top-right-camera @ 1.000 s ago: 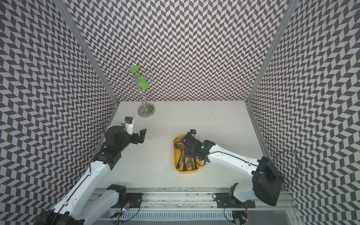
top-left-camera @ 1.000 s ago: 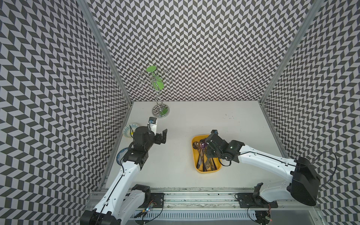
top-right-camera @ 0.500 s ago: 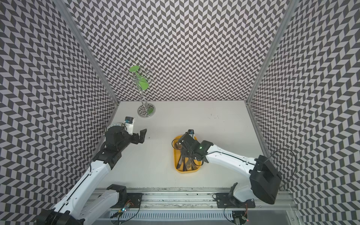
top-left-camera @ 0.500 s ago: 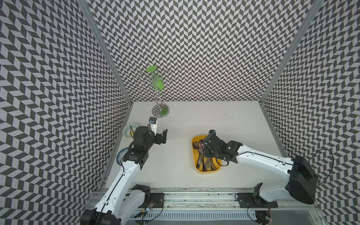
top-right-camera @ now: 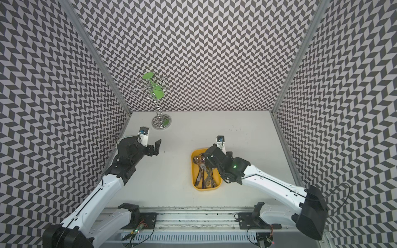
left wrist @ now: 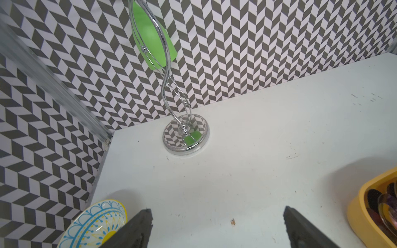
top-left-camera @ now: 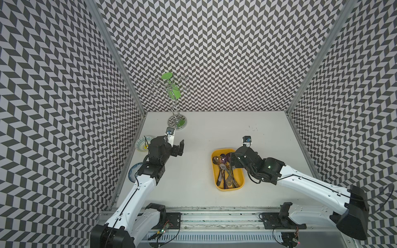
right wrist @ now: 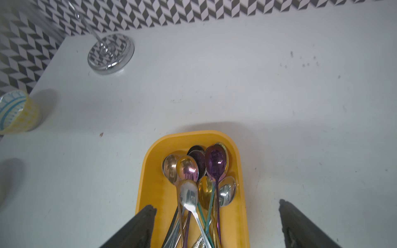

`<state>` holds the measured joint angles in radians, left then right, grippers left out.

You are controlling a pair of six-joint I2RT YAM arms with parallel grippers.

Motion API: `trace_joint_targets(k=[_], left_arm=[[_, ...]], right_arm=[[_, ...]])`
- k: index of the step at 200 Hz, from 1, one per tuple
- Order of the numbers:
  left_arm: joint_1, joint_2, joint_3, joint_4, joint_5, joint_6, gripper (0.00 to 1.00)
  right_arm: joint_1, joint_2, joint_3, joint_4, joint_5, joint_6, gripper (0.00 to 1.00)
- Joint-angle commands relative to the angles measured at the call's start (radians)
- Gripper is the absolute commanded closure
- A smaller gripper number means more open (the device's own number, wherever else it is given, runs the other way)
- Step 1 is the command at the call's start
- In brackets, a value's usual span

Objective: Put the spoon into the storage box
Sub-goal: Reset both arms

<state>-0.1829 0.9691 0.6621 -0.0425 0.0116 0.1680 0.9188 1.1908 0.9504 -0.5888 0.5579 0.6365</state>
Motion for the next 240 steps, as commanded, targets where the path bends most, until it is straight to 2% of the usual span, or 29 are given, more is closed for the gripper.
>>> trace_joint_targets(k=[1, 61, 97, 123, 151, 162, 173, 183, 188, 214, 240], left_arm=[[-0.003, 0.022, -0.030, 0.140, 0.019, 0.029, 0.01], [0.048, 0.148, -0.111, 0.385, 0.059, -0.006, 0.00], [0.118, 0.249, -0.174, 0.564, 0.106, -0.062, 0.00], [0.142, 0.303, -0.222, 0.673, 0.113, -0.090, 0.00], [0.154, 0.325, -0.295, 0.816, 0.085, -0.091, 0.00], [0.156, 0.335, -0.320, 0.866, 0.076, -0.088, 0.00], [0.160, 0.350, -0.343, 0.917, 0.063, -0.088, 0.00], [0.166, 0.363, -0.358, 0.956, 0.047, -0.092, 0.01], [0.168, 0.371, -0.365, 0.972, 0.041, -0.094, 0.00], [0.183, 0.401, -0.379, 1.040, 0.017, -0.115, 0.01], [0.185, 0.417, -0.383, 1.076, -0.019, -0.149, 0.00]], right_arm=[[-0.009, -0.055, -0.025, 0.043, 0.142, -0.089, 0.01], [-0.049, -0.153, -0.134, 0.185, 0.283, -0.287, 0.01], [-0.063, -0.163, -0.256, 0.384, 0.405, -0.466, 0.01], [-0.104, -0.176, -0.324, 0.517, 0.480, -0.539, 0.01], [-0.167, -0.246, -0.414, 0.676, 0.445, -0.632, 0.00], [-0.194, -0.279, -0.466, 0.771, 0.429, -0.673, 0.05], [-0.226, -0.306, -0.513, 0.842, 0.412, -0.692, 0.06], [-0.259, -0.324, -0.542, 0.878, 0.406, -0.690, 0.05], [-0.276, -0.334, -0.553, 0.885, 0.402, -0.681, 0.00], [-0.343, -0.358, -0.611, 0.954, 0.348, -0.652, 0.01], [-0.397, -0.333, -0.628, 0.995, 0.352, -0.603, 0.01]])
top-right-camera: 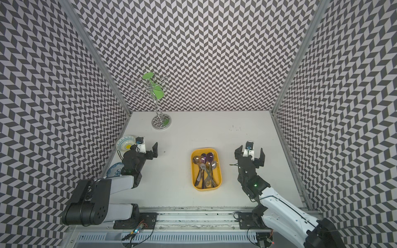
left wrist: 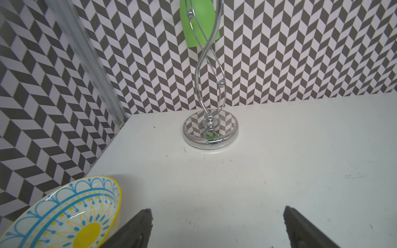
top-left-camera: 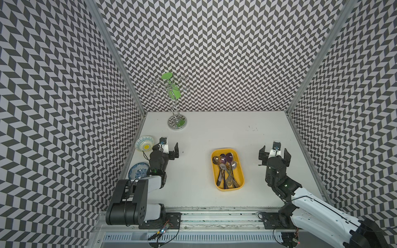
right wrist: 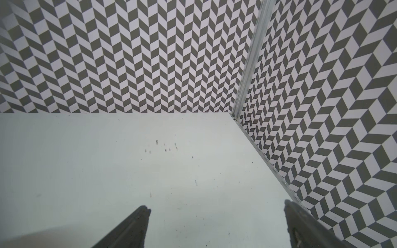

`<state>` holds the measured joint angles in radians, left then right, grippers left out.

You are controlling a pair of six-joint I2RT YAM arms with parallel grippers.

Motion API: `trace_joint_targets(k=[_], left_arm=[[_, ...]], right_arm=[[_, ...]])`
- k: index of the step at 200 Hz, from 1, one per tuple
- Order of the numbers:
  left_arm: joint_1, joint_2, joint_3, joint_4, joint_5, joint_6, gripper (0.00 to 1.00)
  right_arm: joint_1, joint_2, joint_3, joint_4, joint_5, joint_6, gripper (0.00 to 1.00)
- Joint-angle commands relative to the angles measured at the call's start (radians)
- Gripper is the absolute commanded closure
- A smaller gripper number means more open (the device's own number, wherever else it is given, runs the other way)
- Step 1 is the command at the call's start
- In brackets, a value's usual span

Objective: Put the spoon into the storage box
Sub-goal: Reset both arms

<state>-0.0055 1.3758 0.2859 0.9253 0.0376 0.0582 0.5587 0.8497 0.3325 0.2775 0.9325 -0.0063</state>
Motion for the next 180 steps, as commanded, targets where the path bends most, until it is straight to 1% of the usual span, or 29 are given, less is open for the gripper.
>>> trace_joint_targets(k=[1, 19, 27, 48, 56, 68, 75, 85, 95, 98, 110, 122, 133, 157, 180], left_arm=[[0.007, 0.010, -0.007, 0.109, -0.047, -0.040, 0.00], [0.008, 0.007, -0.018, 0.133, -0.054, -0.054, 0.00], [0.007, 0.011, -0.034, 0.170, -0.054, -0.065, 0.00], [0.007, 0.081, -0.109, 0.379, -0.026, -0.062, 0.00], [0.007, 0.119, -0.122, 0.437, -0.019, -0.059, 0.01], [0.007, 0.182, -0.130, 0.531, -0.036, -0.063, 0.00], [0.008, 0.182, -0.110, 0.484, -0.038, -0.062, 0.00], [0.007, 0.149, -0.065, 0.343, -0.044, -0.072, 0.01], [0.008, 0.176, -0.053, 0.370, -0.062, -0.076, 0.00], [0.007, 0.181, -0.047, 0.365, -0.063, -0.078, 0.01], [0.002, 0.167, -0.012, 0.268, -0.058, -0.066, 0.01], [-0.011, 0.181, -0.019, 0.308, -0.079, -0.058, 0.01], [-0.011, 0.172, -0.014, 0.278, -0.078, -0.059, 0.00], [-0.010, 0.172, -0.015, 0.285, -0.079, -0.058, 0.00], [-0.011, 0.173, -0.017, 0.291, -0.079, -0.058, 0.00]], right_arm=[[-0.040, 0.012, -0.011, 0.130, -0.022, 0.046, 0.01], [-0.064, 0.060, -0.016, 0.170, -0.032, 0.071, 0.01], [-0.072, 0.087, -0.017, 0.194, -0.030, 0.071, 0.01], [-0.088, 0.143, -0.037, 0.280, -0.004, 0.066, 0.01], [-0.097, 0.161, -0.060, 0.354, -0.015, 0.054, 0.01], [-0.119, 0.179, -0.079, 0.418, -0.053, 0.039, 0.01], [-0.133, 0.189, -0.082, 0.431, -0.073, 0.040, 0.01], [-0.150, 0.204, -0.092, 0.461, -0.088, 0.038, 0.01], [-0.164, 0.225, -0.102, 0.529, -0.090, 0.036, 0.01], [-0.169, 0.232, -0.135, 0.551, -0.093, 0.035, 0.01], [-0.192, 0.264, -0.154, 0.618, -0.117, 0.033, 0.01], [-0.215, 0.296, -0.166, 0.669, -0.158, 0.019, 0.01], [-0.231, 0.325, -0.182, 0.725, -0.174, 0.014, 0.01], [-0.274, 0.417, -0.217, 0.907, -0.217, -0.021, 0.01], [-0.292, 0.458, -0.231, 1.020, -0.242, -0.057, 0.01]])
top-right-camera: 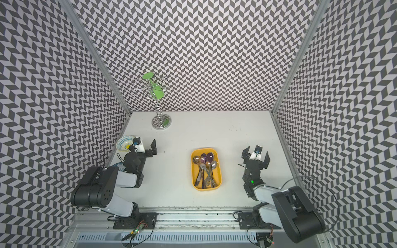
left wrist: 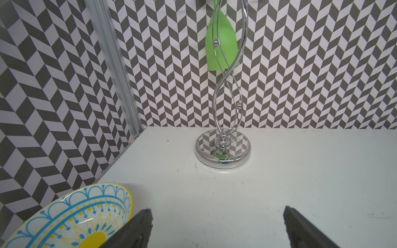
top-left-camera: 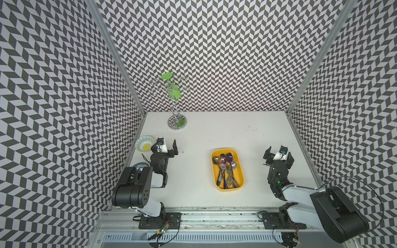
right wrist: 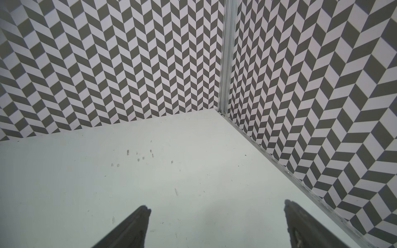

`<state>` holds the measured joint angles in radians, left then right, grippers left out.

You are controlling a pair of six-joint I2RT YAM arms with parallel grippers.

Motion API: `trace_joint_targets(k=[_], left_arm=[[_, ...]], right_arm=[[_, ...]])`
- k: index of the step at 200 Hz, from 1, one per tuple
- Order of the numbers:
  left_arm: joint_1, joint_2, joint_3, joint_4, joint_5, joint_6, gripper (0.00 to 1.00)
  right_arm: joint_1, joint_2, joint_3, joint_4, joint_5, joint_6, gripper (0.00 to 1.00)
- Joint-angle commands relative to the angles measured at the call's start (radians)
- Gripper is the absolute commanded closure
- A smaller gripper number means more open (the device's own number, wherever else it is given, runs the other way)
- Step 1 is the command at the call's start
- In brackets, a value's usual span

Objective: Put the spoon into the storage box
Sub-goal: Reset both arms

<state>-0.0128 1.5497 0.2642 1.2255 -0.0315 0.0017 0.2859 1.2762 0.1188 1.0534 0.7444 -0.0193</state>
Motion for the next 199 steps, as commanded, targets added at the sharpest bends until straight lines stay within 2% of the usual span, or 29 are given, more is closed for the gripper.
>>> trace_joint_targets(k=[1, 38, 66, 81, 92, 97, 109, 127, 147, 174, 199], left_arm=[[-0.004, -0.001, 0.004, -0.008, -0.010, -0.002, 0.00], [-0.004, -0.001, 0.004, -0.008, -0.009, 0.000, 0.01], [-0.004, -0.001, 0.004, -0.009, -0.008, 0.000, 0.00], [-0.003, 0.000, 0.003, -0.003, -0.008, -0.001, 0.00], [-0.004, 0.000, 0.003, -0.003, -0.008, 0.000, 0.00], [-0.004, 0.001, 0.003, -0.004, -0.008, 0.000, 0.00], [-0.004, -0.001, 0.003, -0.008, -0.009, 0.000, 0.00], [-0.004, -0.001, 0.004, -0.009, -0.009, -0.001, 0.00], [-0.003, -0.003, 0.004, -0.009, -0.008, -0.002, 0.00], [-0.003, -0.003, 0.003, -0.008, -0.009, -0.002, 0.00], [-0.003, -0.001, 0.004, -0.009, -0.010, -0.002, 0.00]], right_arm=[[-0.020, 0.034, -0.018, 0.248, -0.056, -0.044, 0.01], [-0.067, 0.129, -0.014, 0.358, -0.188, -0.022, 0.01], [-0.081, 0.271, 0.002, 0.526, -0.250, -0.056, 0.01], [-0.105, 0.230, 0.027, 0.399, -0.295, -0.023, 0.01], [-0.146, 0.212, 0.048, 0.285, -0.385, 0.016, 0.01], [-0.164, 0.239, 0.052, 0.321, -0.419, 0.022, 0.01], [-0.175, 0.327, 0.047, 0.460, -0.418, 0.010, 0.01], [-0.188, 0.246, 0.138, 0.160, -0.427, 0.053, 0.01], [-0.199, 0.310, 0.082, 0.371, -0.439, 0.042, 0.01], [-0.199, 0.260, 0.134, 0.201, -0.442, 0.057, 0.01], [-0.199, 0.283, 0.112, 0.290, -0.441, 0.053, 0.01]])
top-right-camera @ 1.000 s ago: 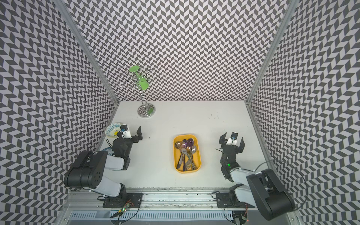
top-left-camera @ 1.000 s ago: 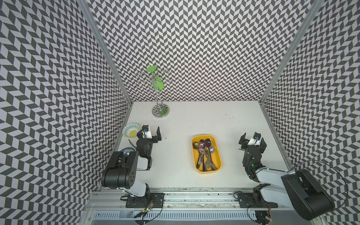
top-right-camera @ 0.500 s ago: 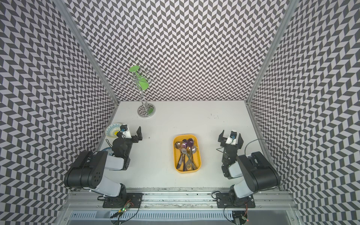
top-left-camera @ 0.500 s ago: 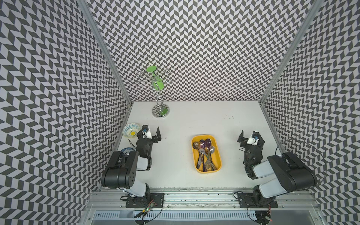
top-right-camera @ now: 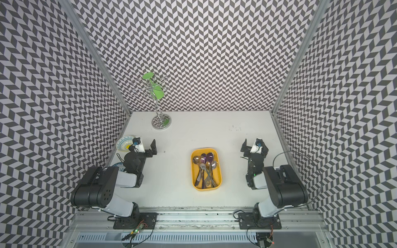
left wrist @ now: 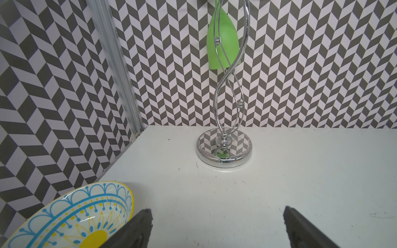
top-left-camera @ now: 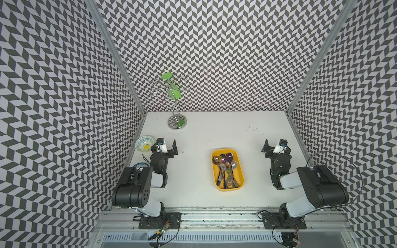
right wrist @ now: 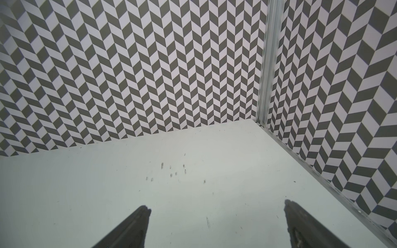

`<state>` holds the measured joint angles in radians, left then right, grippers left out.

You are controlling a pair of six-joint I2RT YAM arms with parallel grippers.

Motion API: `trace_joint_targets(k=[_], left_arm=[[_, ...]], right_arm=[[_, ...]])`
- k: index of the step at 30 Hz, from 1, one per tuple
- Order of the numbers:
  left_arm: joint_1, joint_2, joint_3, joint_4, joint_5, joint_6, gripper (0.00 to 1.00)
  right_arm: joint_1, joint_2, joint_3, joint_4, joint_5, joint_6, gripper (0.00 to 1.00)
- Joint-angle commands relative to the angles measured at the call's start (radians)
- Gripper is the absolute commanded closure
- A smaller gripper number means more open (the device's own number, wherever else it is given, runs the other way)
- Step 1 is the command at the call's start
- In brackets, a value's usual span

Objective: Put the spoon into the storage box
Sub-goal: Reset both arms

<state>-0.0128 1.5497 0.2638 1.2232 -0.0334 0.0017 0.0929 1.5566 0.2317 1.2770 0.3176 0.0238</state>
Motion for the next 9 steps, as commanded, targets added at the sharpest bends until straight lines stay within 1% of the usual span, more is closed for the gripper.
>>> trace_joint_targets(k=[1, 3, 6, 9], left_arm=[[-0.004, -0.002, 0.005, -0.007, -0.008, -0.002, 0.00], [-0.004, -0.001, 0.005, -0.007, -0.007, -0.002, 0.00], [-0.003, -0.002, 0.005, -0.008, -0.008, -0.002, 0.01], [-0.004, -0.003, 0.005, -0.008, -0.008, -0.002, 0.00]], right_arm=[[-0.006, 0.003, -0.001, 0.071, -0.014, 0.008, 0.01], [-0.006, 0.020, -0.002, 0.126, -0.014, 0.002, 0.01], [-0.005, 0.007, -0.002, 0.089, -0.014, 0.004, 0.01], [-0.006, 0.011, -0.002, 0.101, -0.013, 0.005, 0.01]])
